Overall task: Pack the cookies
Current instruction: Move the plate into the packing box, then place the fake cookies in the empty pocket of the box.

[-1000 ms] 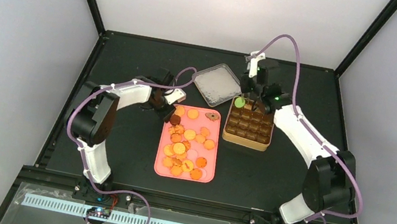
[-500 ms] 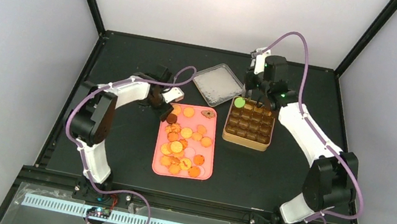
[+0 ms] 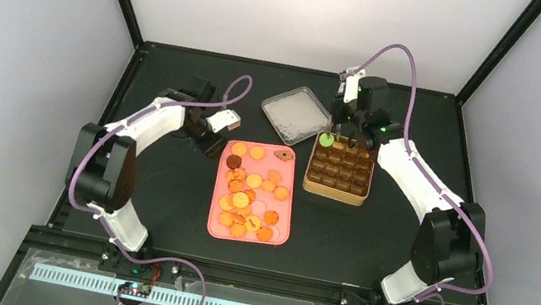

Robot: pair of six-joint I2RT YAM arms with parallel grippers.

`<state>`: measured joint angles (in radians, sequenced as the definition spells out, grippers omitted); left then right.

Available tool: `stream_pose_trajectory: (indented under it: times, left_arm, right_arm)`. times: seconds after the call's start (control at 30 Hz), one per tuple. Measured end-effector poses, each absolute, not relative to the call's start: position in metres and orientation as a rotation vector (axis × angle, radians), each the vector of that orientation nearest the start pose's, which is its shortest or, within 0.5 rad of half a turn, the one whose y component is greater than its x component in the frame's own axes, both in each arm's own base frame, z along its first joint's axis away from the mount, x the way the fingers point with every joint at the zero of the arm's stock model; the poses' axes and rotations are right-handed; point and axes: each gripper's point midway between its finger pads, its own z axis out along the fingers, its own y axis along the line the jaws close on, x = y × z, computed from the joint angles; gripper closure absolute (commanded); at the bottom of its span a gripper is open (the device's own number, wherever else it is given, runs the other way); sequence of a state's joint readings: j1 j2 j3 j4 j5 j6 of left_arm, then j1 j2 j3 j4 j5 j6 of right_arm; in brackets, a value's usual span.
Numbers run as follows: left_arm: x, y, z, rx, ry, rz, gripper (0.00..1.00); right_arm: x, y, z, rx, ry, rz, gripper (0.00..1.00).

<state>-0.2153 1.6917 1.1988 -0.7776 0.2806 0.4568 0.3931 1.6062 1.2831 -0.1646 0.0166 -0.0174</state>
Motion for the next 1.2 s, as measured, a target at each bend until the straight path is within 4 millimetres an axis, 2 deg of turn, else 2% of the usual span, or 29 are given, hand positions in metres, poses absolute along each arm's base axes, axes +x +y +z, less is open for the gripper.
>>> stream_pose_trajectory:
  times: [0.13, 0.27, 0.7, 0.87, 1.07, 1.2]
  left_arm:
    - [0.326, -0.122, 0.084, 0.997, 2.624, -0.366, 0.4]
    - [0.314, -0.119, 0.08, 1.002, 2.649, -0.386, 0.4]
    - [0.316, -0.114, 0.088, 0.977, 2.634, -0.393, 0.4]
    - [0.317, -0.113, 0.089, 0.968, 2.633, -0.397, 0.4]
    - [0.318, -0.111, 0.093, 0.957, 2.62, -0.398, 0.4]
    - [0.318, -0.111, 0.095, 0.954, 2.616, -0.396, 0.4]
  right_arm:
    - [0.461, 0.188, 0.24, -0.412, 2.026, 0.217, 0.72]
    - [0.46, 0.191, 0.24, -0.418, 2.027, 0.235, 0.72]
    - [0.456, 0.199, 0.24, -0.43, 2.031, 0.306, 0.72]
    - [0.458, 0.194, 0.24, -0.412, 2.033, 0.283, 0.72]
    - [0.464, 0.178, 0.24, -0.376, 2.038, 0.263, 0.71]
    - [0.464, 0.178, 0.238, -0.37, 2.043, 0.283, 0.71]
